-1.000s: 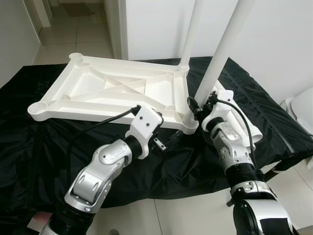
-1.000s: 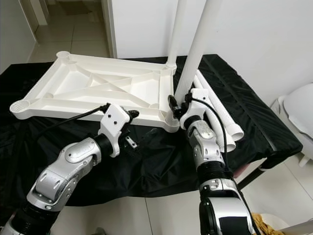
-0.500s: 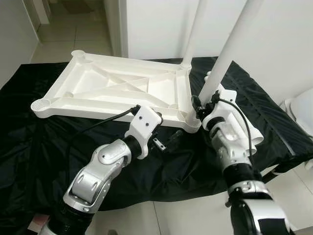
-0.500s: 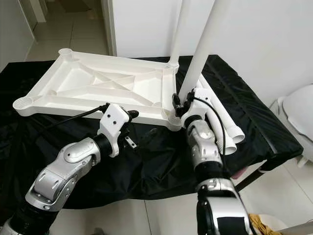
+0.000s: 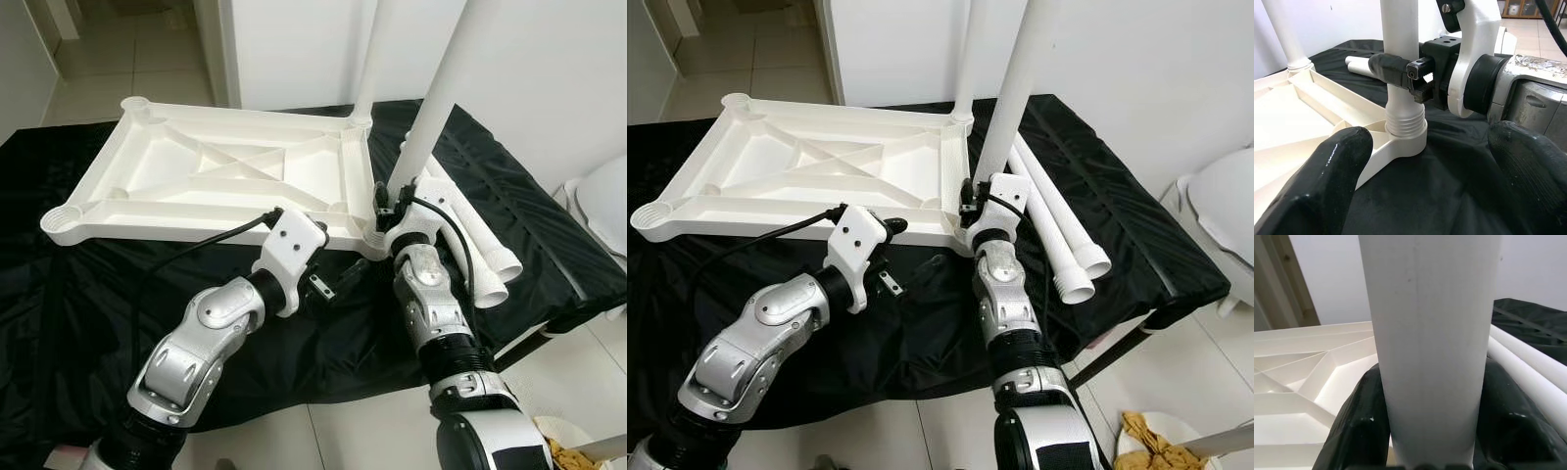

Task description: Building children table

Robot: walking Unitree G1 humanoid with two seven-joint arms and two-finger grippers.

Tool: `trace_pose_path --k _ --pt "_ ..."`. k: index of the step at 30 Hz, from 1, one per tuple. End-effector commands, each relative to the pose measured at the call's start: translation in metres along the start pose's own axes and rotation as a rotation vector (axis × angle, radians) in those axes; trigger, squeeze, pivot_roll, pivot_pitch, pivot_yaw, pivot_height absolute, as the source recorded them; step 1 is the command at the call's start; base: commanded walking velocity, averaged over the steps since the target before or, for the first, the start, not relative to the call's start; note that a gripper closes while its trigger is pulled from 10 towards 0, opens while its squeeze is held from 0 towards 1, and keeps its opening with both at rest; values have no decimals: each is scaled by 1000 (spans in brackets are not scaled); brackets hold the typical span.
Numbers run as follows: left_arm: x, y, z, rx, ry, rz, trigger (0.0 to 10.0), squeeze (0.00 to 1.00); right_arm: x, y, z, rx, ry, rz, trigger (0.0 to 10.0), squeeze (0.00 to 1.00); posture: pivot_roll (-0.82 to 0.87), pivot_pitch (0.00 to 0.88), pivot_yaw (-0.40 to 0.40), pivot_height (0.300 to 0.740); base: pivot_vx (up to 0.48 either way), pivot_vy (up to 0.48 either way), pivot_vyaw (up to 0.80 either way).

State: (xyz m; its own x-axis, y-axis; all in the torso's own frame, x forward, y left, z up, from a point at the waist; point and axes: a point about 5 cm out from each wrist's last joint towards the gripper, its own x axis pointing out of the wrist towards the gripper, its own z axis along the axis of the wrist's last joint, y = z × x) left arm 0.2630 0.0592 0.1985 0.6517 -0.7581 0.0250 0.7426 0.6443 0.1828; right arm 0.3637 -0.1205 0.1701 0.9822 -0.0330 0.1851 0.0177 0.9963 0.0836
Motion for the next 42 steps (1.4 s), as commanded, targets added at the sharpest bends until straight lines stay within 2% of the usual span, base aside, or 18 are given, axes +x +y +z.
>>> trace_pose_path --k 1,4,7,12,13,14,25,26,27,28,32,36,40,41,42 --pt "1 -3 1 3 2 -38 10000 0 -9 -6 -28 -9 132 -54 10000 0 -10 73 1 740 0 0 0" --pt "1 -4 2 2 0 -40 10000 0 -8 2 -26 -17 115 -67 10000 0 -8 71 -2 740 0 0 0" --pt "2 -5 2 1 -2 -39 10000 0 -8 18 -22 -36 88 -69 10000 0 -4 67 -11 740 0 0 0" --pt "2 -6 3 -1 -5 -38 10000 0 -9 26 -20 -26 75 -90 10000 0 -3 66 -17 740 0 0 0" --pt "1 -7 3 -6 -7 -37 10000 0 -10 35 -20 -19 74 -89 10000 0 1 61 -23 740 0 0 0" --pt "1 -8 3 -6 -7 -37 10000 0 -11 38 -20 -18 77 -90 10000 0 1 61 -23 740 0 0 0" --pt "1 -9 2 -8 -6 -39 10000 0 -17 43 -24 -3 79 -61 10000 0 3 55 -26 740 0 0 0" --pt "1 -9 2 -8 -6 -42 10000 0 -17 41 -23 -6 66 -54 10000 898 1 53 -26 740 0 0 0" --pt "1 -9 2 -8 -6 -42 10000 0 -17 41 -23 -6 66 -54 10000 898 1 53 -26 740 0 0 0" --pt "1 -10 2 -9 -6 -44 10000 0 -18 38 -23 -9 53 -46 10000 1000 0 51 -25 740 0 0 0" --pt "1 -10 2 -9 -6 -47 10000 0 -18 34 -22 -6 42 -32 10000 1000 -2 48 -25 740 0 0 0" --pt "2 -9 2 -10 -6 -50 10000 0 -16 20 -21 -15 24 -14 10000 1000 -7 45 -25 740 0 0 0" --pt "2 -9 3 -10 -7 -51 10000 0 -13 16 -20 -10 31 9 10000 1000 -8 45 -25 740 0 0 0" --pt "3 -9 3 -11 -8 -51 10000 0 -11 13 -19 -3 36 37 10000 0 -8 45 -24 740 0 0 0" --pt "3 -9 3 -11 -9 -51 10000 0 -10 11 -18 -3 34 43 10000 0 -8 45 -24 740 0 0 0"
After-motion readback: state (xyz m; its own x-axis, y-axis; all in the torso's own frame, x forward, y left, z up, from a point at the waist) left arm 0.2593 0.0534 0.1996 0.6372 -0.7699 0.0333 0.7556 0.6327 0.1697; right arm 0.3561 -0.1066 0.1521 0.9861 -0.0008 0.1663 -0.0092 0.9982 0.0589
